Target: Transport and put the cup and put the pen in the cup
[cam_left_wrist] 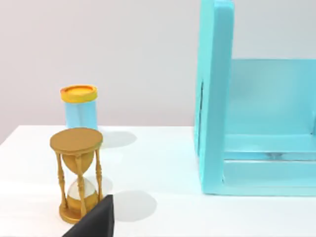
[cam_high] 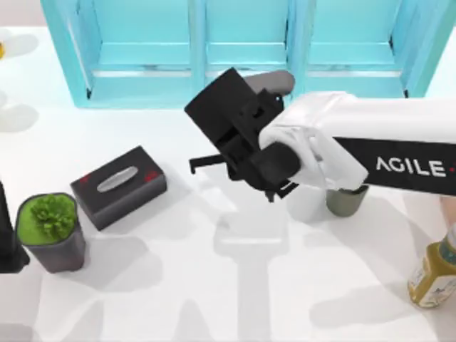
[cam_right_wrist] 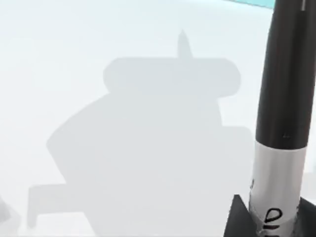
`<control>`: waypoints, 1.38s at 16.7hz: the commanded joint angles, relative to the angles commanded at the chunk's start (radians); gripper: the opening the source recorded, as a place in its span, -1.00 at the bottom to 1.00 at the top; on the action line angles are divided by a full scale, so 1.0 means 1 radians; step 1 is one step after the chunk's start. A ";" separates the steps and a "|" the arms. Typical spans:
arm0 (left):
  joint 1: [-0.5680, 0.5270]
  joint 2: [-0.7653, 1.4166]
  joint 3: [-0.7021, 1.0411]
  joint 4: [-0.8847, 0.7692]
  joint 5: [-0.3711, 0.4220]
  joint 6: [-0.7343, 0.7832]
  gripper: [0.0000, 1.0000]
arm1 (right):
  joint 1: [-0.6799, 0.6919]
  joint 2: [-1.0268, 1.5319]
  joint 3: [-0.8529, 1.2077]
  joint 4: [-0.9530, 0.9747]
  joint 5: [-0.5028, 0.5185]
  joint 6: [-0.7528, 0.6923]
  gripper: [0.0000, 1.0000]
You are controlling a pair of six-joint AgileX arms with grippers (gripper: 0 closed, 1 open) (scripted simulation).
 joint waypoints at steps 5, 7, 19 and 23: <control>0.000 0.000 0.000 0.000 0.000 0.000 1.00 | 0.054 -0.121 -0.249 0.529 0.242 -0.225 -1.00; 0.000 0.000 0.000 0.000 0.000 0.000 1.00 | 0.074 -0.169 -0.348 0.737 0.336 -0.315 -1.00; 0.000 0.000 0.000 0.000 0.000 0.000 1.00 | 0.150 -0.373 -0.757 1.574 0.704 -0.681 -1.00; 0.000 0.000 0.000 0.000 0.000 0.000 1.00 | 0.152 -0.379 -0.769 1.597 0.714 -0.691 -1.00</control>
